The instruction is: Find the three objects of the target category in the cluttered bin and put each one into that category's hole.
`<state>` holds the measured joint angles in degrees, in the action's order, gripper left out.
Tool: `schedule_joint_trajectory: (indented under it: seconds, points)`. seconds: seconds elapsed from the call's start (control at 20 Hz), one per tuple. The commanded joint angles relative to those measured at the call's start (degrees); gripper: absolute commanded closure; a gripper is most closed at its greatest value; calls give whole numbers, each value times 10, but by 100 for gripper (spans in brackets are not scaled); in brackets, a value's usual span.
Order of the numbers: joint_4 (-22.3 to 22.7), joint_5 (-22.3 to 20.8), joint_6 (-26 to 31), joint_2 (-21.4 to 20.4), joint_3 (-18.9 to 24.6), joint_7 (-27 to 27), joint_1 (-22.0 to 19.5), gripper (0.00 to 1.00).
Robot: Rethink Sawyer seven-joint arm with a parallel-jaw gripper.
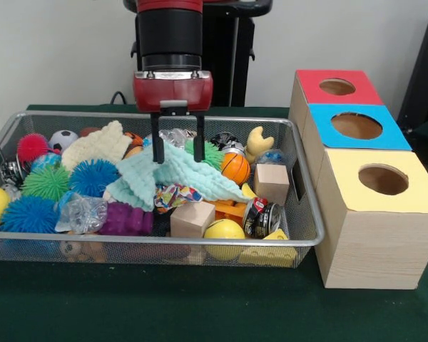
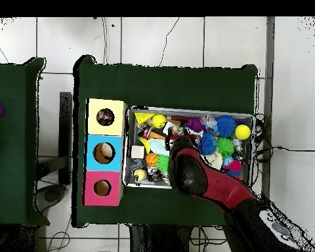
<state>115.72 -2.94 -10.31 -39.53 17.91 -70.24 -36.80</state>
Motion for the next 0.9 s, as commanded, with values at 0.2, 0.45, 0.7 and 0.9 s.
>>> schedule_joint_trajectory:
  seconds: [0.2, 0.45, 0.7, 0.9]
  points:
    - [-12, 50, 28, 3, -2, -149, 34, 0]
    - [-30, 47, 10, 27, -4, -140, 36, 0]
    - [-70, 27, 15, 66, 9, -113, 14, 0]
    - [-84, 13, 7, 87, 16, -105, 3, 0]
